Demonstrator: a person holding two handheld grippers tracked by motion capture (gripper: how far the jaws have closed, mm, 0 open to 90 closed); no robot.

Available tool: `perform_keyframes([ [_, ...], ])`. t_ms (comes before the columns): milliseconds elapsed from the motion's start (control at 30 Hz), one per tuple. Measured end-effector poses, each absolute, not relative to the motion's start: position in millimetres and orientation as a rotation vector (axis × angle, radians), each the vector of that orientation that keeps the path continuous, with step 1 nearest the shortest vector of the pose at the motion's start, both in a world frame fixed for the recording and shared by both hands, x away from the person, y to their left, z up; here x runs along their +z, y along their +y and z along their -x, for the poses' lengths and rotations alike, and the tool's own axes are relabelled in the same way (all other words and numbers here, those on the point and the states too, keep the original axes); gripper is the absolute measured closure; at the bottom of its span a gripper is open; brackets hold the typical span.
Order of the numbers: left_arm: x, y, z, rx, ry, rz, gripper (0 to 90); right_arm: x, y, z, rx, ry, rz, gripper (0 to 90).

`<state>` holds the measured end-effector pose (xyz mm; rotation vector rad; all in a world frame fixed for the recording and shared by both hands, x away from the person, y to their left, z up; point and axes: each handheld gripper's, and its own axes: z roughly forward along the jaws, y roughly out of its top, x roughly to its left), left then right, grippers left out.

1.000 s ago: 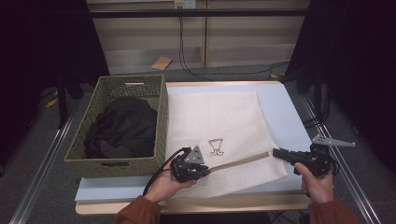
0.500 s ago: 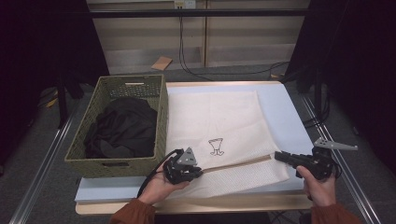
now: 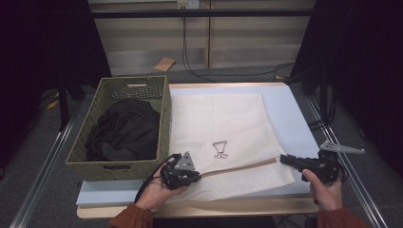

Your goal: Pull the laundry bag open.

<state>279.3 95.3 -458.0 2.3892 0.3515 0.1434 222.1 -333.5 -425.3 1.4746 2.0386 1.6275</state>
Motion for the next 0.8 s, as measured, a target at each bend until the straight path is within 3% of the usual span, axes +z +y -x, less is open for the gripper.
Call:
perform_keyframes([
  [800, -457.5, 124.3, -265.4, 0.197, 0.425, -2.366, 81.9, -426.9, -335.5, -220.4, 1.61, 2.044, -1.479, 84.8],
])
